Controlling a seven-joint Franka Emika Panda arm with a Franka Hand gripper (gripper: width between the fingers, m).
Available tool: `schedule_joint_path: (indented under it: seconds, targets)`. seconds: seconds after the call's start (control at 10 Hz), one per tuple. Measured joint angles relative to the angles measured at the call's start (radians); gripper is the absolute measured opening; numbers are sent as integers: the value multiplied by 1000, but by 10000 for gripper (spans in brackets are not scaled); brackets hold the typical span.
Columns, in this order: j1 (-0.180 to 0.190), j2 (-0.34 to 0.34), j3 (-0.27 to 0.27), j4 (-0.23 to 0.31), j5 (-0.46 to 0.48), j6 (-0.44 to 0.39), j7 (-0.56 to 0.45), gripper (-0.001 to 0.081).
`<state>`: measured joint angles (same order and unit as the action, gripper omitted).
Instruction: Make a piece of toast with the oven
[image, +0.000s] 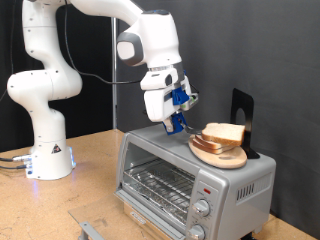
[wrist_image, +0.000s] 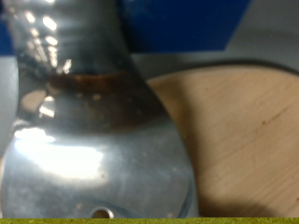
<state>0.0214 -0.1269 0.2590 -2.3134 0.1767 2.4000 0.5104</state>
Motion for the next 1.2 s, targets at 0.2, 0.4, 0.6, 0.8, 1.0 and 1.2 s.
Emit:
schedule_joint_path:
  seconds: [0.2, 0.4, 0.6, 0.8, 1.0, 1.2]
  targets:
    - [0, 14, 4, 14, -17, 1, 20, 488]
    - [0, 31, 7, 31, -28, 2, 37, 488]
    - [0, 46, 10, 48, -32, 3, 52, 488]
    - [0, 59, 13, 65, -39, 3, 67, 488]
    - [0, 74, 14, 80, -47, 5, 73, 488]
    - [0, 80, 16, 74, -70, 72, 97, 488]
